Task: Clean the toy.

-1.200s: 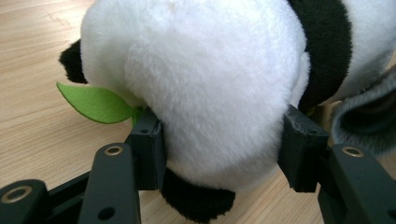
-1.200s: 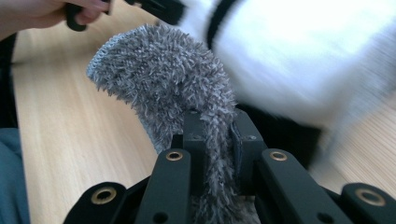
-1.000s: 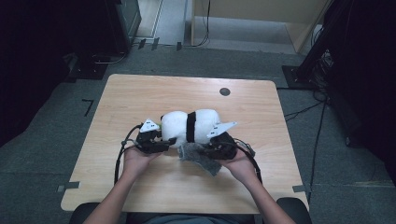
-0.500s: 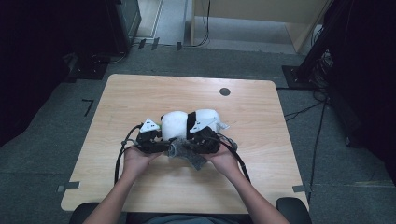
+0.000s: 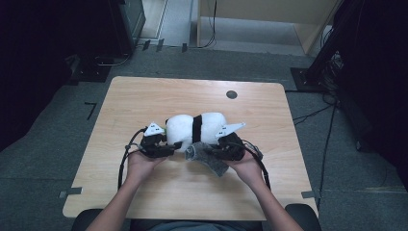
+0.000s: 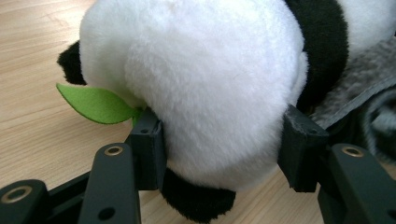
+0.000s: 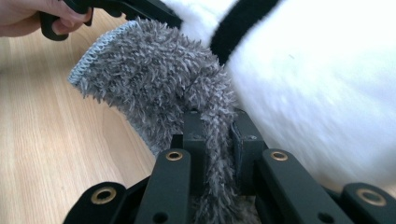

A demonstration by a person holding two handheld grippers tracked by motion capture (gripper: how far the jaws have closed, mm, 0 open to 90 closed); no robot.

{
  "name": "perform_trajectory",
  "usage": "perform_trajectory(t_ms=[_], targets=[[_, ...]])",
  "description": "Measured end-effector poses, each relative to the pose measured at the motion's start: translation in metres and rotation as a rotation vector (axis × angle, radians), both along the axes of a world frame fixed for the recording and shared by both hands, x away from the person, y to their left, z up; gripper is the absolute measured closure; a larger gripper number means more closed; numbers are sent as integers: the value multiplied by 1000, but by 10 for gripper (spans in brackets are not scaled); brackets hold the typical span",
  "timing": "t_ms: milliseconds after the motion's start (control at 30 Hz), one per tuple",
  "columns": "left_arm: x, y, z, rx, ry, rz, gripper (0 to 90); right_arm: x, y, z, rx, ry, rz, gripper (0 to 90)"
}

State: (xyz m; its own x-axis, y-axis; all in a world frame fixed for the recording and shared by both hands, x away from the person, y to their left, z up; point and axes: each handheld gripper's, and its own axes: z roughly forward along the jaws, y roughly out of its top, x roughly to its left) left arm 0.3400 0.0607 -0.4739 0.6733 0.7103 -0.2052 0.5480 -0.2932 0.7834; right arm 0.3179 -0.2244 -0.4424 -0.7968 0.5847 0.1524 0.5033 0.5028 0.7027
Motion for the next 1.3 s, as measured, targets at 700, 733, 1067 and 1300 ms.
perform_trajectory(t_ms=[700, 733, 1067, 1300], targets=[[0, 2, 2, -6, -10, 2, 434, -1, -62, 2, 22, 19, -123, 793], [-1, 2, 3, -9, -15, 5, 442, 0, -63, 2, 23, 18, -130, 793], [1, 6, 3, -15, -16, 5, 455, 5, -78, 1, 20, 14, -191, 794], [1, 8, 2, -15, -18, 5, 449, 9, -84, -2, 14, 27, -226, 794]])
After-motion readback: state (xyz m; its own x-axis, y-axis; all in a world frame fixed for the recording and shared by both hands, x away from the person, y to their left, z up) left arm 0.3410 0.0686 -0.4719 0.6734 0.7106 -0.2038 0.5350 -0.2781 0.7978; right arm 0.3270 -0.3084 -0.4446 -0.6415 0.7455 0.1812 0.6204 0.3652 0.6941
